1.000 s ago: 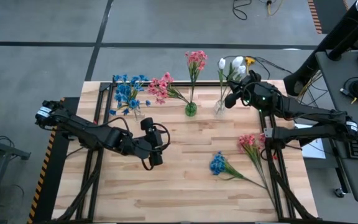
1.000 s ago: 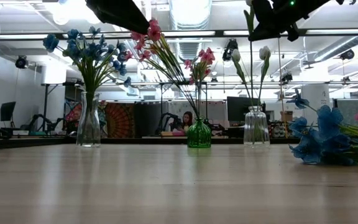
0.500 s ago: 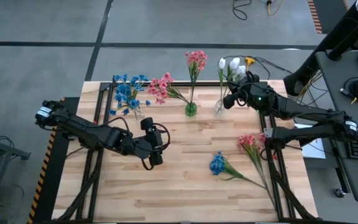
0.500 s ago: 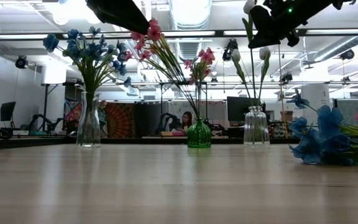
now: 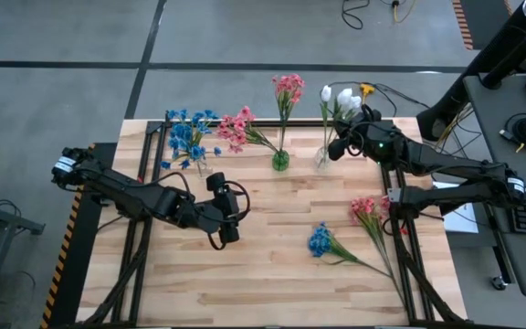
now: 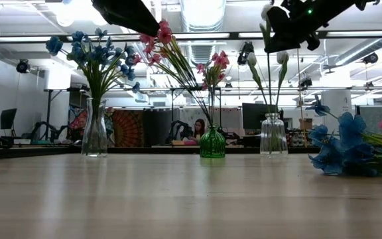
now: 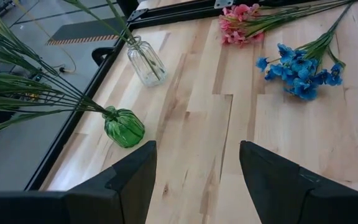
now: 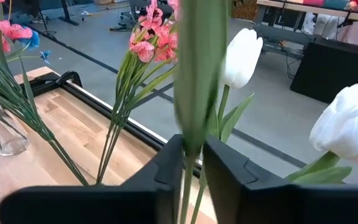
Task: Sort flowers into vase by color
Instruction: Put the white flower into the right transparent vase, then put the pink flowers into the green vase
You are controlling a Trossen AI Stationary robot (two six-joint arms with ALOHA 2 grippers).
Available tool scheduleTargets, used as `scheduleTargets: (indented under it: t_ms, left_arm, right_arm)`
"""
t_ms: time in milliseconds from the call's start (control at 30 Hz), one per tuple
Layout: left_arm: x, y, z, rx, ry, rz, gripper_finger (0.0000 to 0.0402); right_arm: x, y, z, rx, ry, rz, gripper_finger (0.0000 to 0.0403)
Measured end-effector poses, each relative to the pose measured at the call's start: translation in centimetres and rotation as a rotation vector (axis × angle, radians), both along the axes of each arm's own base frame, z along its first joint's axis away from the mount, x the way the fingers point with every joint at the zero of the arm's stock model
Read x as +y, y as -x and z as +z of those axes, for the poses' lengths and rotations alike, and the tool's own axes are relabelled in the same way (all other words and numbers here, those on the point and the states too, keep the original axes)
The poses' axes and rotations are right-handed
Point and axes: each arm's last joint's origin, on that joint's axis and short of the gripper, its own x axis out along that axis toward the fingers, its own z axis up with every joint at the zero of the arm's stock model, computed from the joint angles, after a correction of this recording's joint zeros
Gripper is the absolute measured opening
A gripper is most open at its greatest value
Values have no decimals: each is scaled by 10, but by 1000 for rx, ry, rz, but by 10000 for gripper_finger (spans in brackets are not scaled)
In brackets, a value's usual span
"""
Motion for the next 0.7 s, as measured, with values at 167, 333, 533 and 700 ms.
scheduleTargets:
  t_ms: [167,333,533,700]
  left_arm:
    - [0,0,0,0,0,0,213]
    - [0,0,0,0,0,0,213]
    - [0,0,0,0,0,0,213]
    - [0,0,0,-1,2,1,213]
  right_arm:
    - [0,0,-1,4,-9,-2,115]
    - [1,3,0,32,-56,-14,157]
    - [5,12,8,93,-153,-38,185]
    - [8,20,13,124,-264,-60,189]
